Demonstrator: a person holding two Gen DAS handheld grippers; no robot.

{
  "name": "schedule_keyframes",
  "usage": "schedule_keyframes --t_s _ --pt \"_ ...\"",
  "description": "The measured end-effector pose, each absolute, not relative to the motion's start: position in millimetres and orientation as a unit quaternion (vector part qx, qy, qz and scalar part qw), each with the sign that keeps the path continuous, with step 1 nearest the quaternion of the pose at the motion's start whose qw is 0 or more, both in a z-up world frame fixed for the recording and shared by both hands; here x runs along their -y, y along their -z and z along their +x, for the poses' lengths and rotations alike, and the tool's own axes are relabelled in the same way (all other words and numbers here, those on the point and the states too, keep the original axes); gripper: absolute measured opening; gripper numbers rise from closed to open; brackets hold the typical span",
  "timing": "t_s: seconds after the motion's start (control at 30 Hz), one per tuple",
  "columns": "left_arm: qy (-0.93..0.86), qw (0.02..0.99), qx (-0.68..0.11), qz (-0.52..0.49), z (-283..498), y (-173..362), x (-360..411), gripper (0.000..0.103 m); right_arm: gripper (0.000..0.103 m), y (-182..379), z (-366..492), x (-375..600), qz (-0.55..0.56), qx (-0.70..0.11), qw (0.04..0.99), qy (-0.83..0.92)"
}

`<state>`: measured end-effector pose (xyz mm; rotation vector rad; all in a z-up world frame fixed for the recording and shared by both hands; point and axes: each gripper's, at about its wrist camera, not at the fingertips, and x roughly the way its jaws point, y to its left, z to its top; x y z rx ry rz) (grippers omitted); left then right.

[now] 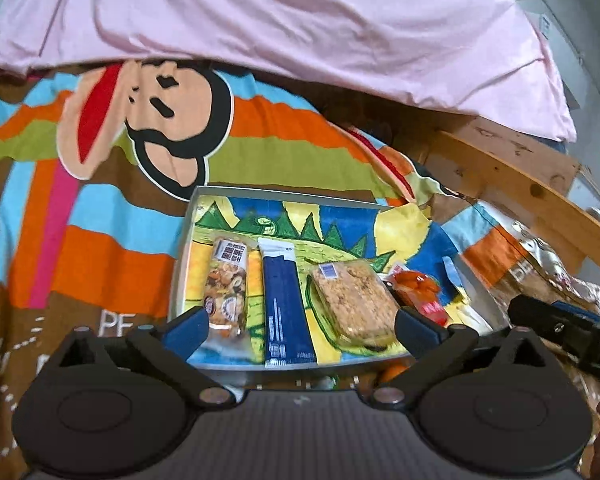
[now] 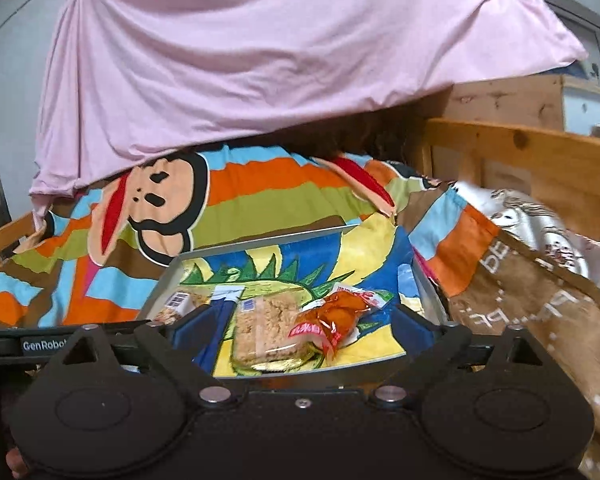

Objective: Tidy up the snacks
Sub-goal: 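Open both tools and withdraw them from the tray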

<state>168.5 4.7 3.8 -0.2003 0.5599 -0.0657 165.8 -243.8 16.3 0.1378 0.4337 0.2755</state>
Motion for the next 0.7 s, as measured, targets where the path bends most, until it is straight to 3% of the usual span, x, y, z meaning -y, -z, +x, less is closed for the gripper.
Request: schedule_keyframes --t_s 0.3,0.7 --pt "0.021 0.960 -0.271 -0.066 116.9 -8.3 6.7 0.102 0.102 -27.6 111.9 243.8 0.054 -0.187 0.971 -0.136" --pt "-0.020 0.949 -0.311 -0.052 75.9 4.7 11.1 0.102 0.102 -12.7 72.5 242.1 0.057 -0.212 0.967 -0.129"
